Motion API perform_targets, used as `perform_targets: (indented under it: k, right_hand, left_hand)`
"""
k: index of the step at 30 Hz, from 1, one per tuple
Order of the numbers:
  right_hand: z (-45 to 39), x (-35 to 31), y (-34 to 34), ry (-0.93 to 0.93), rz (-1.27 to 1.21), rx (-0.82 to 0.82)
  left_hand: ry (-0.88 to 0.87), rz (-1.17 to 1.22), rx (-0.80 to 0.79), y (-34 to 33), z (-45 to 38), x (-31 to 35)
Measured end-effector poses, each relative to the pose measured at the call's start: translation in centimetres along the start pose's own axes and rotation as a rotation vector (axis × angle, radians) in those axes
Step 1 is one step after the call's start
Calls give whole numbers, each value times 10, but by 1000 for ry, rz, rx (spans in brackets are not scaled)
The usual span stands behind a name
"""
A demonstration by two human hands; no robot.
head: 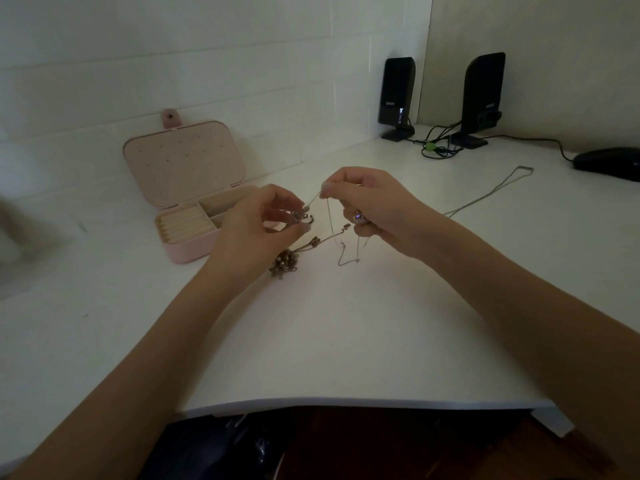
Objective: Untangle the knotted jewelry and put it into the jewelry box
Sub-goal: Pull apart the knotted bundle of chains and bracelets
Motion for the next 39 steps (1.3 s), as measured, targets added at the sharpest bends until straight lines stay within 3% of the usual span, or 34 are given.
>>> perform_targets:
  k: [9, 17, 25, 30, 34, 39]
  right_hand:
    - [3, -1, 3, -61, -59, 26]
    - [4, -1, 0, -70, 26, -22]
    - [1, 1, -3, -39, 191, 13]
    - [1, 0, -1, -7, 177, 27]
    - [3, -2, -2, 14, 170, -3]
    - [4, -3, -4, 26, 172, -53]
  left_hand:
    - [-17, 73, 20, 2, 0, 11]
    - [102, 305, 43, 3, -2, 11]
    - [142, 359, 27, 1, -1, 13]
    - [136, 226, 62, 4, 0, 10]
    - [64, 101, -21, -1, 2, 8]
    - [72, 116, -112, -8, 3, 7]
Point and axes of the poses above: each hand's wrist, its own z-axis away from the middle knuckle, its own y-axis out of the back of the hand, x = y × z, the point moved 2 cm from there along -z, towards the middle knuckle, and after that the axes turned 3 degrees about -x, right-handed, at the moved point
